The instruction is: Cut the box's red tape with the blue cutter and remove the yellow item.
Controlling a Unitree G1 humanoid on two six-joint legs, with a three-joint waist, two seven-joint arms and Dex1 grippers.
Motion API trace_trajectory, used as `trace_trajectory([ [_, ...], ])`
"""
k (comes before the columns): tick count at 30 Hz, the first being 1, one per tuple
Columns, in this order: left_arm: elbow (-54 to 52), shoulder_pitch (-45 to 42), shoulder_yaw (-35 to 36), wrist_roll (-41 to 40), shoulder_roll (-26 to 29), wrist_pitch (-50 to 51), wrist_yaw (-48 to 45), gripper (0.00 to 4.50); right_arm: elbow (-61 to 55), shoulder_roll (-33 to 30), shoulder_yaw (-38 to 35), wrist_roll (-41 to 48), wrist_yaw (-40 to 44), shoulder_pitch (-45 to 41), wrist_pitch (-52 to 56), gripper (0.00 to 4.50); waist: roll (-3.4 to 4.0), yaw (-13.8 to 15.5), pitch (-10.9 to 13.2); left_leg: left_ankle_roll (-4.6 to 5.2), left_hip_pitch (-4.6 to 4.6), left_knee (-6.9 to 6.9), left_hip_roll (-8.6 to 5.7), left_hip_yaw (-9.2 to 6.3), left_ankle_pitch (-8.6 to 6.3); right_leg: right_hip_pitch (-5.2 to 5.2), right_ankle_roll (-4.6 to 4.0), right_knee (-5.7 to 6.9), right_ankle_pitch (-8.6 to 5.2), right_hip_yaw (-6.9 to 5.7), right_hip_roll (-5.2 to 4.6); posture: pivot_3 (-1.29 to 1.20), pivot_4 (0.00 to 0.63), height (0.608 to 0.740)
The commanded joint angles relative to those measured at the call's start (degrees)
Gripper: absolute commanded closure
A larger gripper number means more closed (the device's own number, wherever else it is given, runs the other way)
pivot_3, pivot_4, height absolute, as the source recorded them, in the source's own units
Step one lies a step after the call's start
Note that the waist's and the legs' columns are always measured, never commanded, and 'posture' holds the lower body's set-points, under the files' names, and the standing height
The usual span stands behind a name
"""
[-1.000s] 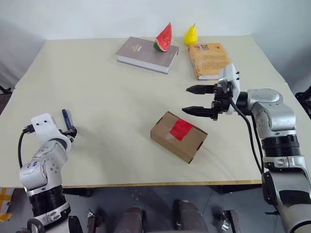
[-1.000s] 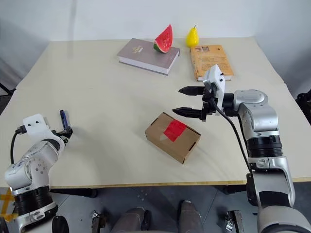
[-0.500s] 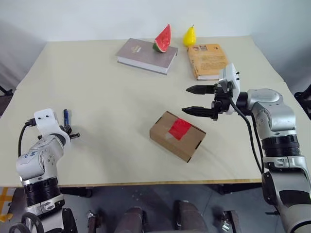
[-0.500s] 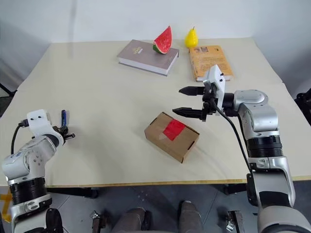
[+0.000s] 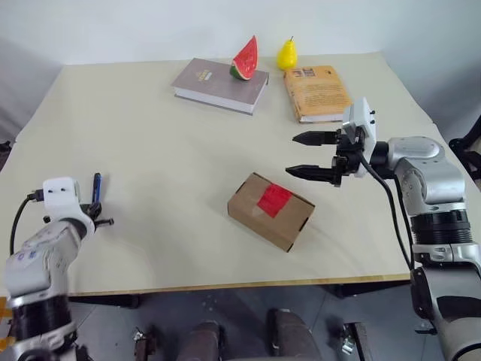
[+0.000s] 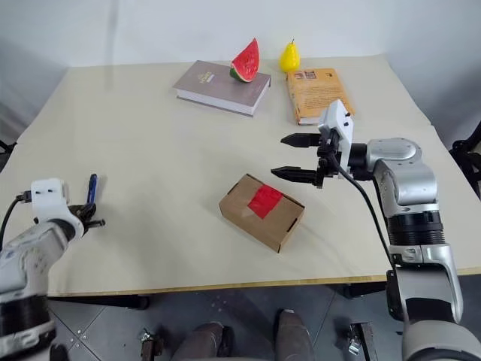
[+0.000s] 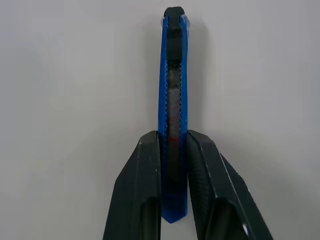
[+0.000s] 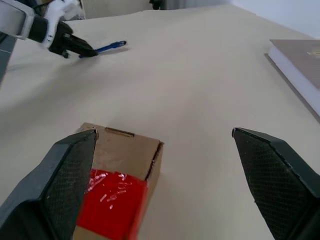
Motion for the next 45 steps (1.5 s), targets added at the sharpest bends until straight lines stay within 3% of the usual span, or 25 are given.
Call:
trace_trajectory([
  [1, -7.61, 7.39, 0.15, -2.87, 3.40, -6.45, -12.18, 4.11, -5.29, -1.02, -0.97, 1.74, -0.75, 0.02, 1.40, 0.00, -0.01, 0.02, 0.01, 0.00, -0.06, 0.00, 0.03, -0.06, 0.00, 0.00, 0.00, -0.08, 0.00, 0.01, 0.00, 0.00, 0.150, 0.740],
  [5, -12.38, 14.62, 0.86, -6.57, 6.82, -16.46, -27.77, 4.11, -12.11, -1.01, 0.05, 2.98, -2.74, 0.84, 5.76, 0.00, 0.00, 0.24, 0.04, 0.01, -0.20, -0.01, 0.08, -0.12, -0.05, -0.02, -0.06, -0.30, -0.03, -0.01, -0.01, 0.00, 0.150, 0.740],
  [8, -10.73, 17.20, -2.70, -3.75, 10.64, -28.48, -39.17, 4.11, -18.59, 0.32, 2.07, 4.01, -5.48, 1.65, 10.26, 0.00, 0.03, 0.66, 0.06, 0.01, -0.27, 0.01, 0.11, -0.13, -0.05, -0.02, -0.19, -0.59, -0.10, -0.07, -0.01, 0.00, 0.150, 0.740],
  [11, -8.64, 17.96, -4.73, -1.91, 11.72, -35.61, -43.71, 4.11, -22.81, 1.21, 3.45, 4.50, -7.20, 2.49, 11.61, 0.00, 0.04, 0.95, 0.06, 0.03, -0.27, -0.01, 0.11, -0.12, -0.06, -0.02, -0.19, -0.63, -0.10, -0.07, -0.01, 0.00, 0.150, 0.740],
  [14, -8.18, 18.99, -7.98, -0.19, 12.94, -41.49, -48.92, 4.11, -30.48, 1.38, 6.91, 5.77, -9.44, 2.98, 17.44, 0.63, 0.07, 1.23, 0.08, 0.13, -0.31, -0.03, 0.11, -0.12, -0.13, -0.05, -0.19, -0.63, -0.10, -0.08, -0.01, 0.00, 0.150, 0.740],
  [19, -4.73, 19.69, -12.73, 5.28, 15.21, -49.92, -53.14, 4.11, -35.96, 2.67, 16.23, 1.47, -12.57, 0.72, 19.50, 2.27, 0.04, 1.10, 0.06, 0.14, -0.82, 0.06, 0.11, -0.07, -0.15, -0.63, -0.17, -0.20, -0.09, -0.08, 0.01, 0.00, 0.150, 0.740],
  [25, -2.66, 18.89, -15.48, 10.12, 15.76, -55.91, -52.69, 4.11, -34.35, 6.60, 30.66, -9.92, -12.40, -2.67, 8.47, 4.47, 0.03, 1.11, 0.06, 0.15, -0.82, 0.09, 0.05, -0.03, -0.14, -0.69, -0.16, -0.08, -0.09, -0.18, 0.03, 0.00, 0.150, 0.740],
  [34, -0.33, 17.59, -18.61, 15.23, 15.56, -61.01, -50.99, 4.11, -25.77, 12.87, 42.61, -19.97, -10.02, -2.47, -4.00, 4.47, 0.02, 0.97, 0.05, 0.22, -0.77, 0.12, -0.07, -0.04, -0.11, -0.69, -0.14, 0.08, -0.07, -0.39, 0.13, 0.00, 0.150, 0.740],
  [45, 0.14, 16.38, -19.96, 14.68, 15.12, -60.00, -50.79, 4.11, -11.61, 19.30, 46.25, -28.39, -8.58, -2.06, -16.56, 4.47, 0.02, 1.03, 0.04, 0.27, -0.68, 0.15, -0.18, -0.05, -0.07, -0.67, -0.14, 0.27, -0.07, -0.48, 0.13, 0.00, 0.150, 0.740],
])
